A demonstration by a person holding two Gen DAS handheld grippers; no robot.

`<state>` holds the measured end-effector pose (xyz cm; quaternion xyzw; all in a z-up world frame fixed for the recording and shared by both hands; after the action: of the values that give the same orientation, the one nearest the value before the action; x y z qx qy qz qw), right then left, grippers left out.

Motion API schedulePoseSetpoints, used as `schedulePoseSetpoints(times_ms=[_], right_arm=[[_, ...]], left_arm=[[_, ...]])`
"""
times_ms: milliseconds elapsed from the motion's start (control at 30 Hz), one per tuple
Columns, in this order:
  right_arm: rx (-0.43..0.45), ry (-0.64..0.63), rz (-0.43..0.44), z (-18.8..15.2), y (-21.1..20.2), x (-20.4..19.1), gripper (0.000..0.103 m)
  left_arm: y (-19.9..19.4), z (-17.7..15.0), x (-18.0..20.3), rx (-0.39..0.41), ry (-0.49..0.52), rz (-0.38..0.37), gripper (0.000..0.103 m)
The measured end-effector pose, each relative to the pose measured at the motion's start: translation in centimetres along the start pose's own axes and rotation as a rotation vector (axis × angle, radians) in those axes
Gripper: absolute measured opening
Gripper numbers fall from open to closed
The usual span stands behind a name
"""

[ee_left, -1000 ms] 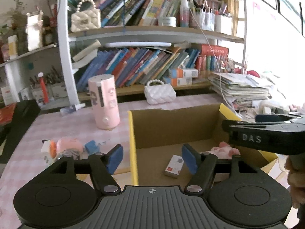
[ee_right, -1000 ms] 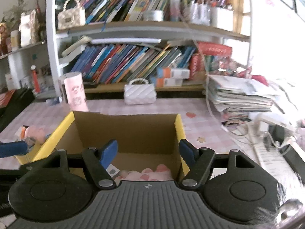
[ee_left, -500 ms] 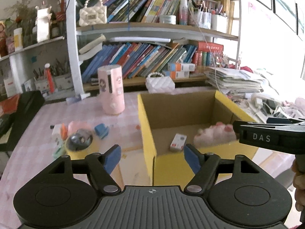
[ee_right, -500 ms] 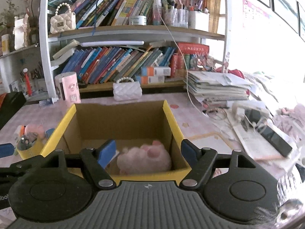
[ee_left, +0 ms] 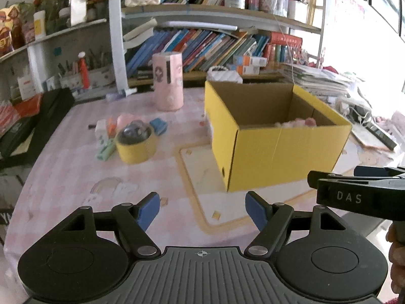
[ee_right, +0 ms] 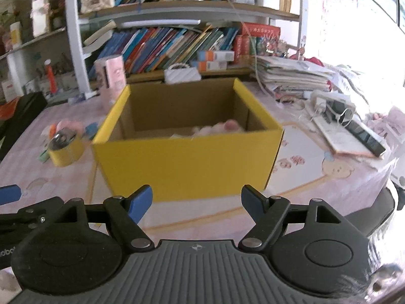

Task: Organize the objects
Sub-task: 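Withdraw both open tools from the yellow box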

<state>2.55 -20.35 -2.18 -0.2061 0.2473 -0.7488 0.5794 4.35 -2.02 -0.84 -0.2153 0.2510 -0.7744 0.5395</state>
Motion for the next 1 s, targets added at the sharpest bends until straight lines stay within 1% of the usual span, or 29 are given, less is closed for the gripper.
schedulePoseSetpoints(times_ms=[267, 433, 667, 1000], right_arm=[[-0.041, -0.012, 0.045, -2.4, -1.8, -2.5, 0.079], [-0.053, -0.028, 0.082, -3.1, -2.6, -4.2, 0.082], [-0.056, -0.069, 0.128, -3.4, -3.2, -6.5, 0.082], [-0.047, -0.121, 0.188, -2.9, -3.3, -9.7, 0.082]], left_arm=[[-2.1, -2.0, -1.8, -0.016, -0.014, 0.018, 0.076], [-3.2, -2.8, -3.1, -0.014, -0.038, 0.042, 0.077], [-4.5, -3.5, -5.2, 0.0, -0.079, 0.078, 0.077], [-5.7, -3.8, -7.9, 0.025, -0.135, 0.131, 0.077]])
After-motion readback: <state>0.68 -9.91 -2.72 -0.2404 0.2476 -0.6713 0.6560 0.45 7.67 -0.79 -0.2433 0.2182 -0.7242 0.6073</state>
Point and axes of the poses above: each gripper's, at about its wrist camera, not at the fingertips, and y roughly the way its jaws point, x to its right, z to its top, the point moved 2 cm from there along y, roughly the way its jaws point, and after that the axes turned 4 degrees about -z, right-handed, at the moved point
